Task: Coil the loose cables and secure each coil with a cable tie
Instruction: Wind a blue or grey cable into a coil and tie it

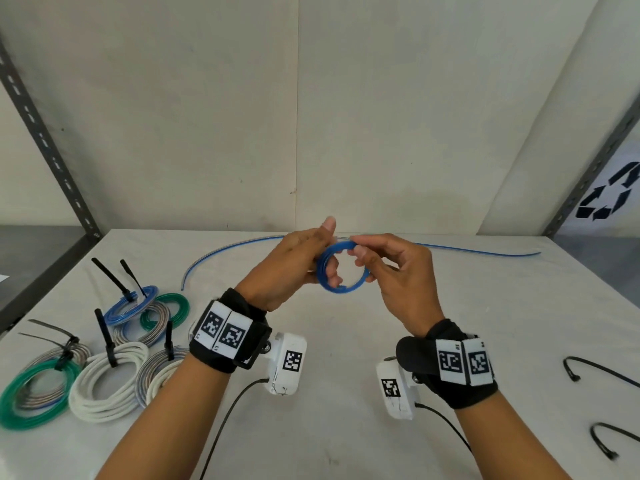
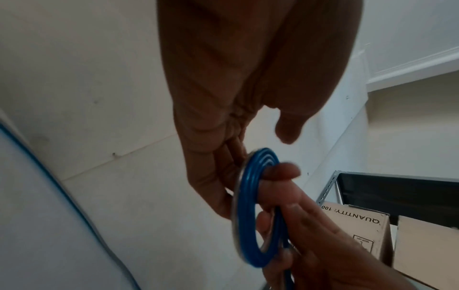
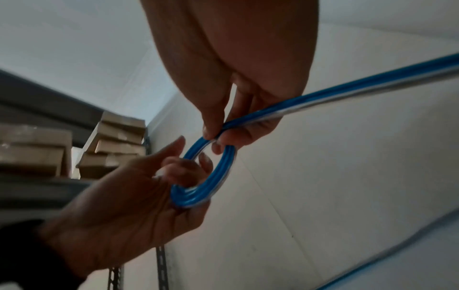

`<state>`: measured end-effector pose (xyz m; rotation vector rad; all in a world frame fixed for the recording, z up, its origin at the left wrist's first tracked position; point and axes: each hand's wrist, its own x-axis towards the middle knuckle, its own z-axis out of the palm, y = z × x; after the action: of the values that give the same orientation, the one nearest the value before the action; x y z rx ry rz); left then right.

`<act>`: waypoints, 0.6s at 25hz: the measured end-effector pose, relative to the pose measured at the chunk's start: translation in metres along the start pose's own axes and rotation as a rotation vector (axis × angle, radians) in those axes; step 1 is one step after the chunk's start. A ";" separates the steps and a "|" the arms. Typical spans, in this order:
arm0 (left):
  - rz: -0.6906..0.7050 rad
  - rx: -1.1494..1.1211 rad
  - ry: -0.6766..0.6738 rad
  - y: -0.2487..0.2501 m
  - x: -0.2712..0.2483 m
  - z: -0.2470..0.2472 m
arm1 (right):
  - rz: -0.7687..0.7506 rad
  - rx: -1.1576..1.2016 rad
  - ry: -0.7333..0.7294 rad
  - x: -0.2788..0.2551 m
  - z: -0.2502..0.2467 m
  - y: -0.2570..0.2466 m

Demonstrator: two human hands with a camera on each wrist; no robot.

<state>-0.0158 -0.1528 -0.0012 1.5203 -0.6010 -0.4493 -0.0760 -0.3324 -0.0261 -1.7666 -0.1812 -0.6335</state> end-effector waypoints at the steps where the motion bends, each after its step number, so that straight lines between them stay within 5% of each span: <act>1: -0.040 0.019 -0.018 -0.002 0.001 0.003 | -0.016 -0.069 -0.050 -0.001 0.000 0.001; 8: -0.056 0.127 0.073 -0.005 0.003 0.013 | -0.057 -0.118 -0.075 -0.004 0.007 0.001; 15: 0.005 -0.290 0.229 0.000 0.007 0.002 | 0.095 0.157 0.077 -0.004 0.015 -0.002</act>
<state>-0.0122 -0.1587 -0.0009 1.2706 -0.3442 -0.3362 -0.0753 -0.3172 -0.0288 -1.5882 -0.0912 -0.6012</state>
